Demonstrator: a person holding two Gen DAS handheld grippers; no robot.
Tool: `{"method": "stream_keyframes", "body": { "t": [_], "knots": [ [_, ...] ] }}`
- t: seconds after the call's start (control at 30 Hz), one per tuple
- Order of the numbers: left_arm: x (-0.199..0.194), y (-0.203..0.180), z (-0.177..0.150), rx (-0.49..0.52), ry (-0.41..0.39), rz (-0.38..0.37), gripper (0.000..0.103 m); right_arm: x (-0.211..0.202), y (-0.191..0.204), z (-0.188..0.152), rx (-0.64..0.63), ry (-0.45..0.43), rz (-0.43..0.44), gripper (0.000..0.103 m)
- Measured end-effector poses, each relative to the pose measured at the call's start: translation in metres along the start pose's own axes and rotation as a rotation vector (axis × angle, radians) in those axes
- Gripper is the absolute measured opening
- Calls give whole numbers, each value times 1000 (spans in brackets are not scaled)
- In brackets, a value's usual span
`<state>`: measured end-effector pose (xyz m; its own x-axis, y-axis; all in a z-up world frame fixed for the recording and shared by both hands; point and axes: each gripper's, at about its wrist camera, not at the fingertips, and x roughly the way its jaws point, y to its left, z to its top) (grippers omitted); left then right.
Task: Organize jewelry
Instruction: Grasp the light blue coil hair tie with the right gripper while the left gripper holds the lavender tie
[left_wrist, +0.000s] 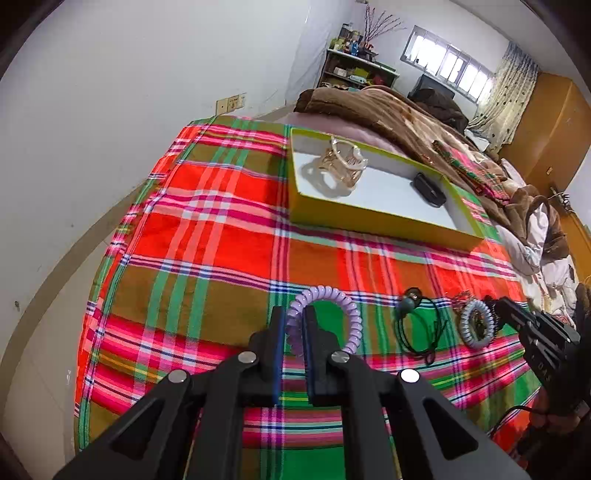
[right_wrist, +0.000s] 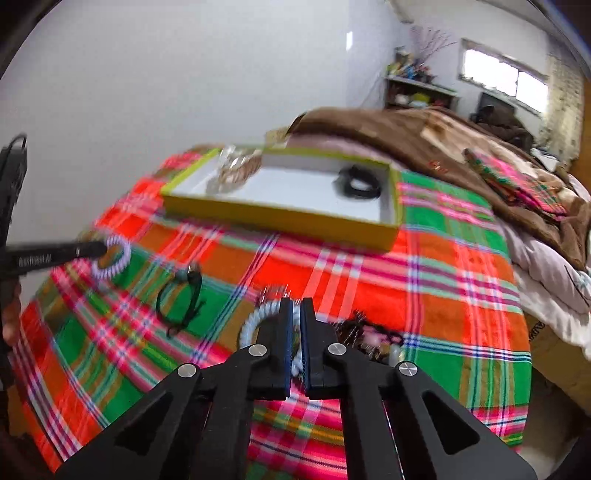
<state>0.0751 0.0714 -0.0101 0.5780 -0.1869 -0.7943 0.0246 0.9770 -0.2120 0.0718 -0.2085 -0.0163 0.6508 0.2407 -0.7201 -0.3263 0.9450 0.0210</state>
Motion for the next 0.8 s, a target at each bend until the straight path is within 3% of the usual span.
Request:
{"method": "stream_keyframes", "body": {
  "t": [0.2,0.47,0.57,0.8],
  "knots": [
    [7,-1,-3,-2,20,1,10,10,2,-1,-62,45,-33,25],
    [10,-1,-5,-7,34,2,10,23,4,-3,-83,98,-32,25],
    [11,-2,-6,-3,36,0,10,21,6,-6,-96,87,-49,13],
    [7,0,-3,-9,27,-3,10,12,3,-3,-72,54,-44,10]
  ]
}}
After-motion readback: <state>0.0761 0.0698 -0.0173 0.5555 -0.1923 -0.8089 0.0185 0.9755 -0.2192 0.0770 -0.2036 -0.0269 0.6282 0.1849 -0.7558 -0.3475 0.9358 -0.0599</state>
